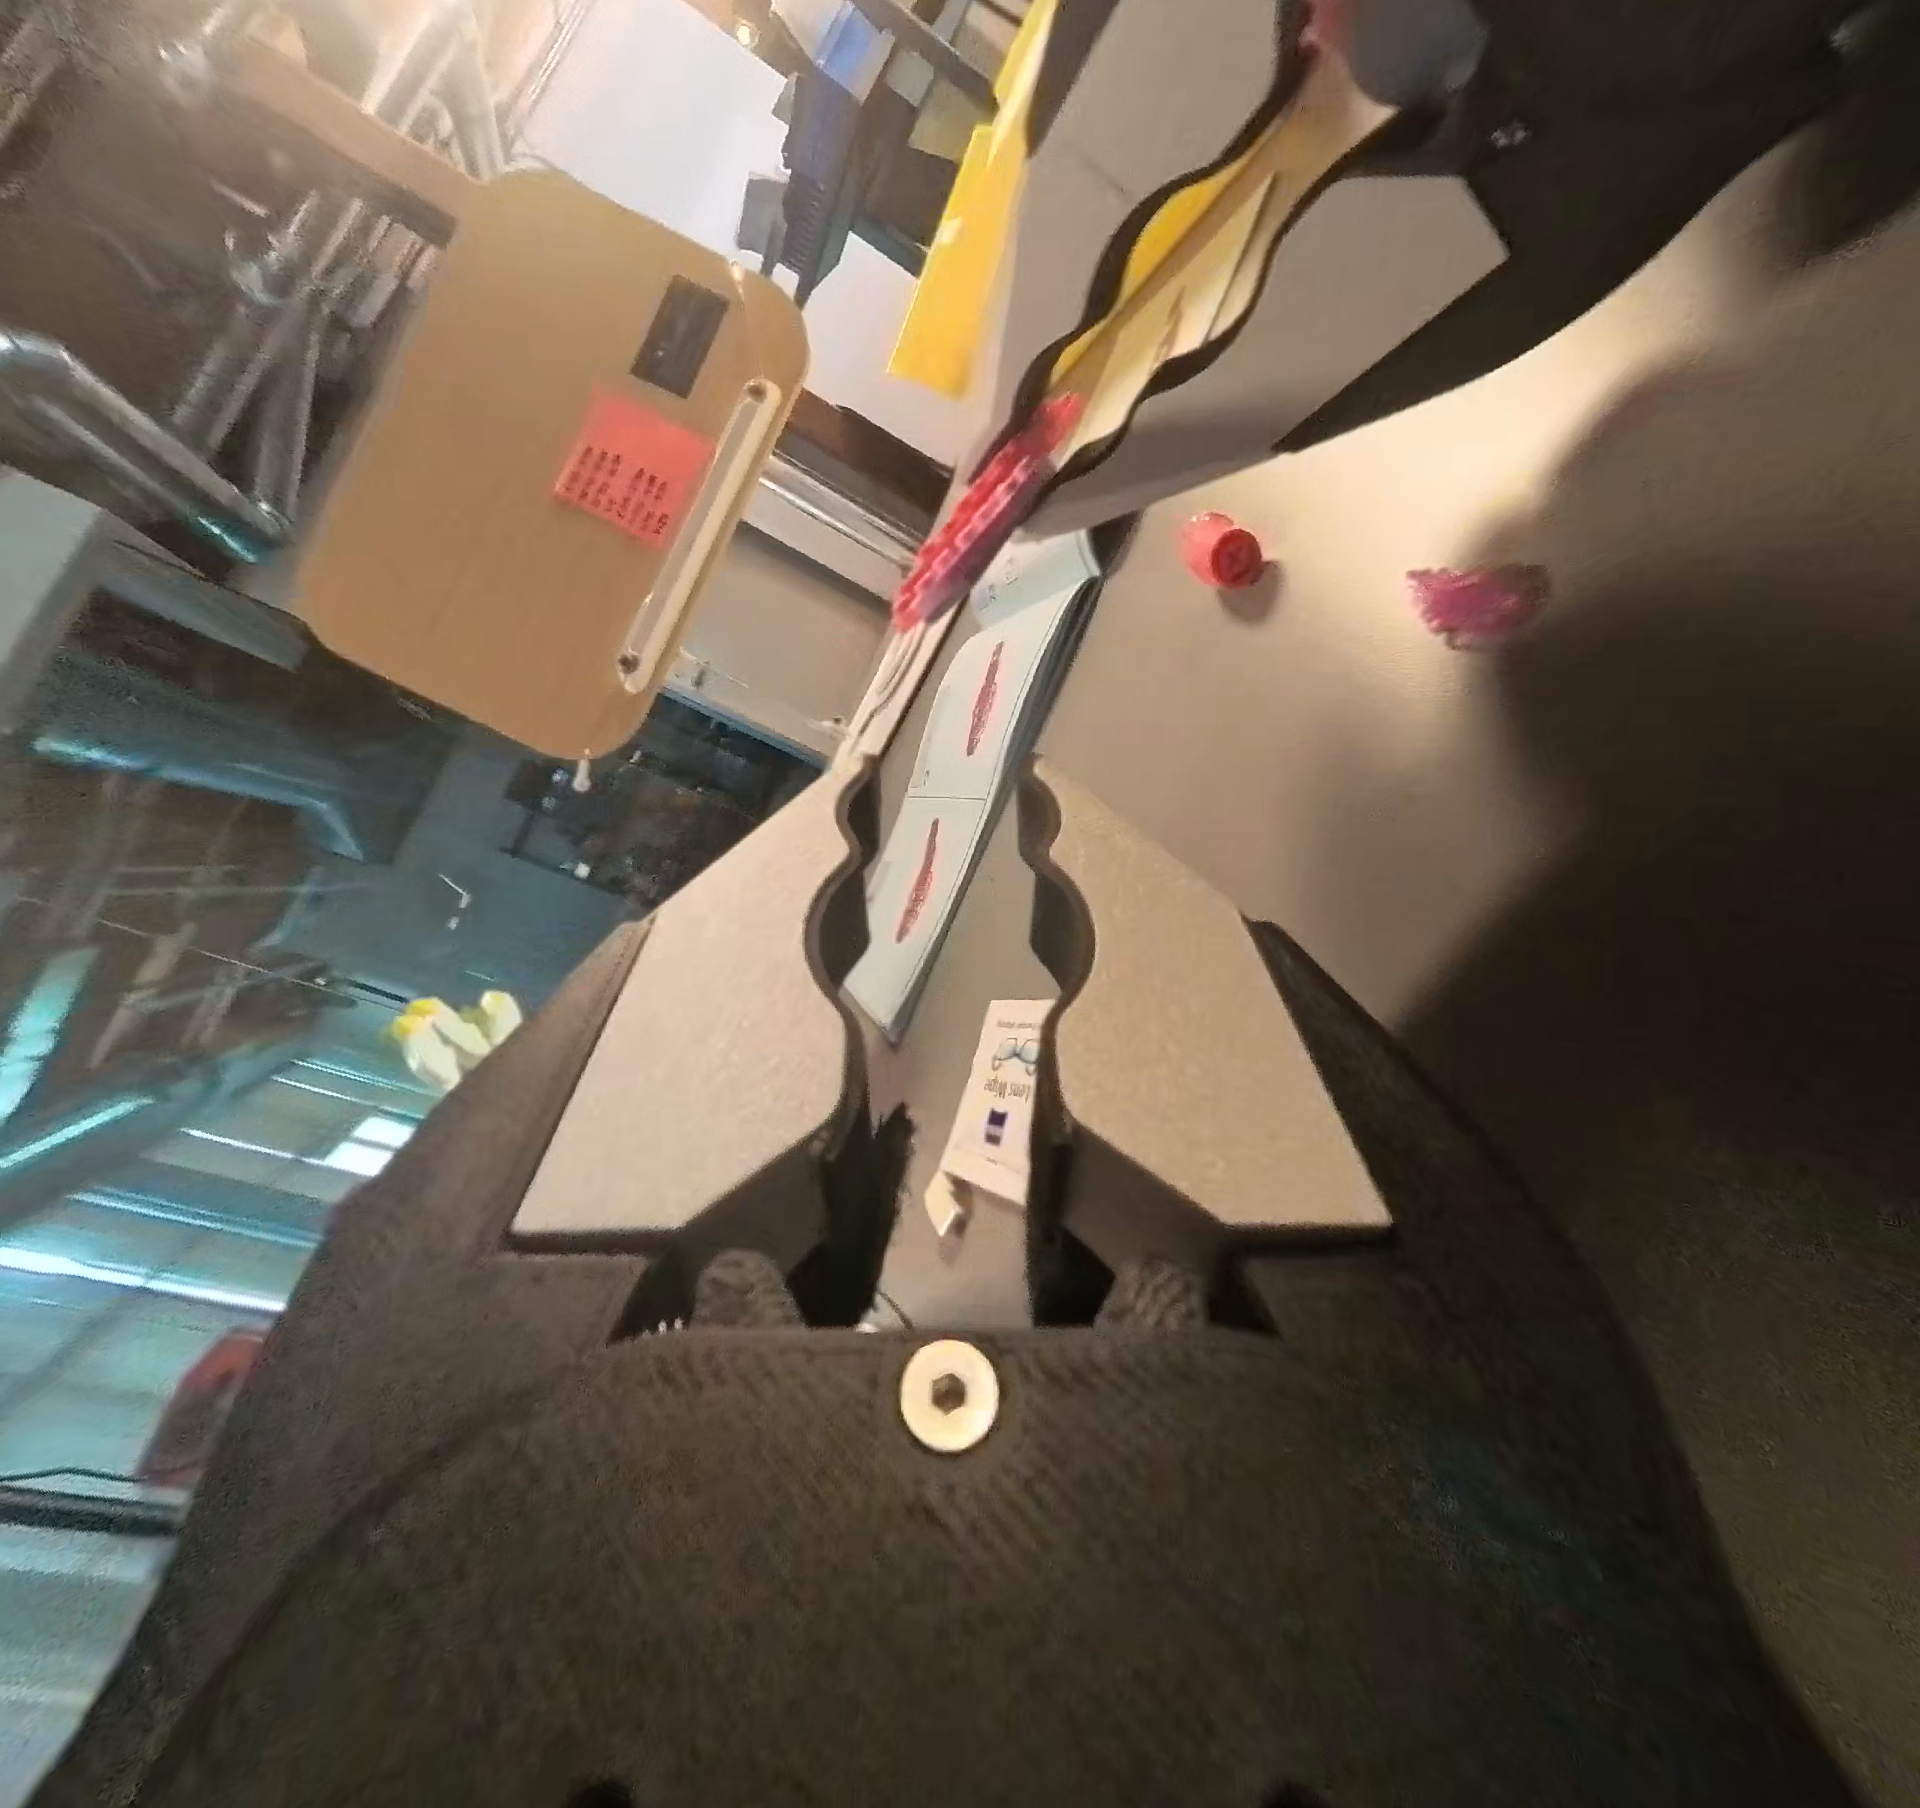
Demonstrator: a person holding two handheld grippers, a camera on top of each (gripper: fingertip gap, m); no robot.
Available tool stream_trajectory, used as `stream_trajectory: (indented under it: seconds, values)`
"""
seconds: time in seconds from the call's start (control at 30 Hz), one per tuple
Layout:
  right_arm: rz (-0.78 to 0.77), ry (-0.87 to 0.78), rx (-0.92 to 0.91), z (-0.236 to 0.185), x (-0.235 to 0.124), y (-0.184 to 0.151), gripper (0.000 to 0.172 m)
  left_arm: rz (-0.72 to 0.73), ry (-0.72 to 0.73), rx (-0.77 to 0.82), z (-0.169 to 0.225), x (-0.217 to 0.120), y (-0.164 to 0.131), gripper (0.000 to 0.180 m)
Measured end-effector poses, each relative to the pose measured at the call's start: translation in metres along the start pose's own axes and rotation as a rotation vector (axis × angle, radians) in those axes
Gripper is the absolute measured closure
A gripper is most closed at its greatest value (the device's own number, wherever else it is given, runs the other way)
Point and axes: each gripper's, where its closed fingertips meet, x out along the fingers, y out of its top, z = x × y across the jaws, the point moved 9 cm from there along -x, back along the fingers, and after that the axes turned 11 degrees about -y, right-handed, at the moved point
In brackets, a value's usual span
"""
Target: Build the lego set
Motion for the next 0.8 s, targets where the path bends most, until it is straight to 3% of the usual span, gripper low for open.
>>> stream_trajectory:
  seconds: [0.2,0.4,0.8]
  values:
    - [-0.006,-0.011,-0.023,0.000,-0.001,-0.002,0.162,0.063,0.030,-0.178,-0.016,-0.007,-0.010,0.158]
    - [0.025,-0.010,-0.095,-0.005,-0.002,0.003,0.162,0.070,0.151,-0.333,-0.036,-0.012,-0.027,0.154]
    - [0.072,0.019,-0.084,-0.008,-0.002,0.005,0.162,0.037,0.150,-0.264,-0.032,-0.009,-0.026,0.161]
